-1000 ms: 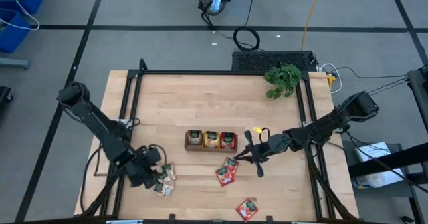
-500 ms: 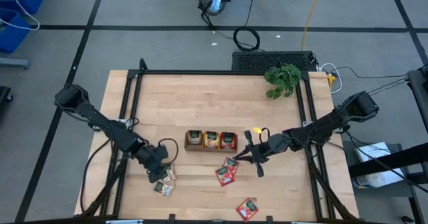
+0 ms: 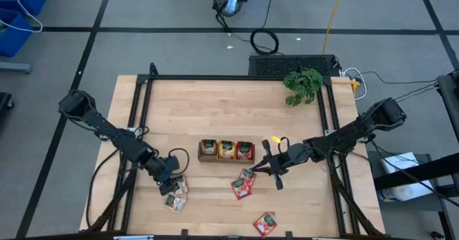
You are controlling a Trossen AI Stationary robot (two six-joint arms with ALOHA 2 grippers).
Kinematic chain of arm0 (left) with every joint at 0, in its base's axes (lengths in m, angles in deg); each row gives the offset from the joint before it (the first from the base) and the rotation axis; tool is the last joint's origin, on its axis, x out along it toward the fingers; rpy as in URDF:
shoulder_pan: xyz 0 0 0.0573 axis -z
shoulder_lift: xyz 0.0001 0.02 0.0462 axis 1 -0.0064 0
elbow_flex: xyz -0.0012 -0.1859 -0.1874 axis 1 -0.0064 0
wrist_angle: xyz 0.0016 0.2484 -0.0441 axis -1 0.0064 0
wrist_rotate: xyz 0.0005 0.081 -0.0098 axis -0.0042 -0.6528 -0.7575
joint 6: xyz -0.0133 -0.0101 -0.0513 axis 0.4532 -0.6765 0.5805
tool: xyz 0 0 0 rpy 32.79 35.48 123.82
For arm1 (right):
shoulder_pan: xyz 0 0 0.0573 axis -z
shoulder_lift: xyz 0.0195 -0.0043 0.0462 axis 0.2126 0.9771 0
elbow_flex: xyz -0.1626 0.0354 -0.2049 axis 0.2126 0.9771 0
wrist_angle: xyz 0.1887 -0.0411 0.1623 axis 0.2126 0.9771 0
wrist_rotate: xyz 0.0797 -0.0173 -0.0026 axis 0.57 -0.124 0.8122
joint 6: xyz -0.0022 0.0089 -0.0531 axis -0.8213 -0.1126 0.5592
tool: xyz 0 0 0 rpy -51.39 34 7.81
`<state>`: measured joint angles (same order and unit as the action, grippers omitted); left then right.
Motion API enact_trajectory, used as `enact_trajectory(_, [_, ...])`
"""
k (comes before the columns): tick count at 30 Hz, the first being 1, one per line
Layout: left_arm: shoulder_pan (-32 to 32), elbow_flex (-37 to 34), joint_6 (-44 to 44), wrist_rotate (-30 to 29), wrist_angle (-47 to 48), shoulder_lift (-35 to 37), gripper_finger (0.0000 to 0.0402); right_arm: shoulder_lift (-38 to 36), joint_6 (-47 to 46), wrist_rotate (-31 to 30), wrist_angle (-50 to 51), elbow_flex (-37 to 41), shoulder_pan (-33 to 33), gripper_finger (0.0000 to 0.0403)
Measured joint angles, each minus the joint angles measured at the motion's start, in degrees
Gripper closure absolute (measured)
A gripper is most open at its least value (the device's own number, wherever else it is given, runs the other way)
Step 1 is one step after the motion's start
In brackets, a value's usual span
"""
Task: Pick & Place Tea
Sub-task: Put the brown tea bag into the left section of the wooden organizer
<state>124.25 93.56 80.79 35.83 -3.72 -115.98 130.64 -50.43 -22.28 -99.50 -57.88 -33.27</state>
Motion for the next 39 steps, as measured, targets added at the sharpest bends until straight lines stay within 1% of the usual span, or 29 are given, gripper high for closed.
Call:
enact_trajectory(6, [0.17,0.0,-0.44,0.09,-0.04,-0.02,0.0172,0.0,0.04,0.0,-0.01,0.0,0.0,0.0401])
enact_trajectory(9, [0.17,0.0,-0.6,-1.3,0.61,-0.02,0.0172,0.0,0.09,-0.04,-0.01,0.0,0.0,0.0401])
enact_trajectory(11, [0.17,0.0,-1.45,-1.92,0.96,-0.3,0.0181,0.0,0.13,-0.08,0.0,0.0,0.0,0.0401])
enact_trajectory(14, [0.17,0.0,-1.72,-2.61,0.77,-0.83,0.0215,0.0,0.17,-0.13,-0.02,0.0,0.0,0.0401])
enact_trajectory(20, [0.17,0.0,-1.97,-2.77,0.21,-1.42,0.0313,0.0,0.2,-0.17,-0.42,0.0,0.04,0.0401])
enact_trajectory(24, [0.17,0.32,-3.68,-3.17,0.72,-1.4,0.0382,0.0,0.2,-0.17,-0.42,0.0,0.04,0.0401])
enact_trajectory(25, [0.06,0.78,-4.19,-3.23,1.0,-1.4,0.0391,0.0,0.2,-0.17,-0.42,0.0,0.04,0.0401])
enact_trajectory(28, [-0.28,3.56,-6.7,-4.13,2.96,-1.4,0.0394,0.0,0.2,-0.17,-0.42,0.0,0.04,0.0401])
enact_trajectory(33, [-0.84,11.0,-9.07,-5.72,13.01,-1.38,0.0396,0.0,0.22,-0.17,-0.46,0.0,0.04,0.0401])
enact_trajectory(36, [-0.62,14.28,-9.34,-6.13,16.16,-1.38,0.0386,0.0,0.22,-0.17,-0.44,0.0,0.04,0.0401])
enact_trajectory(39, [1.83,15.11,-9.9,-6.28,16.68,-1.38,0.0364,0.0,0.2,-0.16,-0.42,0.0,0.04,0.0401])
